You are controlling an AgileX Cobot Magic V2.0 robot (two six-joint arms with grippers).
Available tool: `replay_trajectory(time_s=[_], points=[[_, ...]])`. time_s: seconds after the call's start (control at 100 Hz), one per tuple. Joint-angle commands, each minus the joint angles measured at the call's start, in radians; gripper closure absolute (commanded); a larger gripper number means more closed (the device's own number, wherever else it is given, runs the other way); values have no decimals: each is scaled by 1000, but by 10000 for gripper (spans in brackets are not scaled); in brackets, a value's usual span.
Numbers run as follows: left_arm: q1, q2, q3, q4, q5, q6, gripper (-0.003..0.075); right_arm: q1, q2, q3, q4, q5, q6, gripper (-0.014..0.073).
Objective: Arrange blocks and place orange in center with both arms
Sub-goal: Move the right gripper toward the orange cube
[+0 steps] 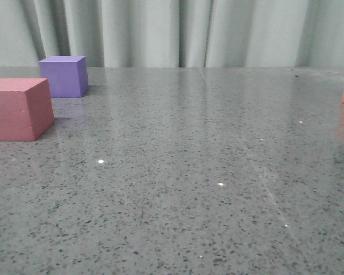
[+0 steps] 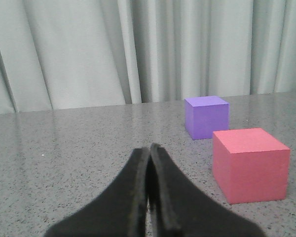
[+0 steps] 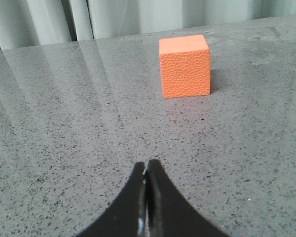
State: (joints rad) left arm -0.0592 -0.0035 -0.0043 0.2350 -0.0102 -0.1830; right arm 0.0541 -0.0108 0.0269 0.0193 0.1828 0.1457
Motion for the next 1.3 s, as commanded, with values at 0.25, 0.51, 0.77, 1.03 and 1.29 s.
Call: replay_trajectory(time_s=[0.25,0.51,0.77,1.03,1.29], points=[[1,-34,55,-1,-75,-8,739,-7,-19,-13,0,-85,-10,659],[1,-34,55,-1,-75,-8,739,-7,-19,-13,-1,-118,-12,659],[1,-34,55,-1,-75,-8,739,-7,-19,-13,-1,-207,-12,659],[1,-34,55,-1,-75,-8,739,-7,-19,-93,2,-258,5,659],[1,-34,55,-1,-75,-8,739,-7,113,-471,4,173,23,659]])
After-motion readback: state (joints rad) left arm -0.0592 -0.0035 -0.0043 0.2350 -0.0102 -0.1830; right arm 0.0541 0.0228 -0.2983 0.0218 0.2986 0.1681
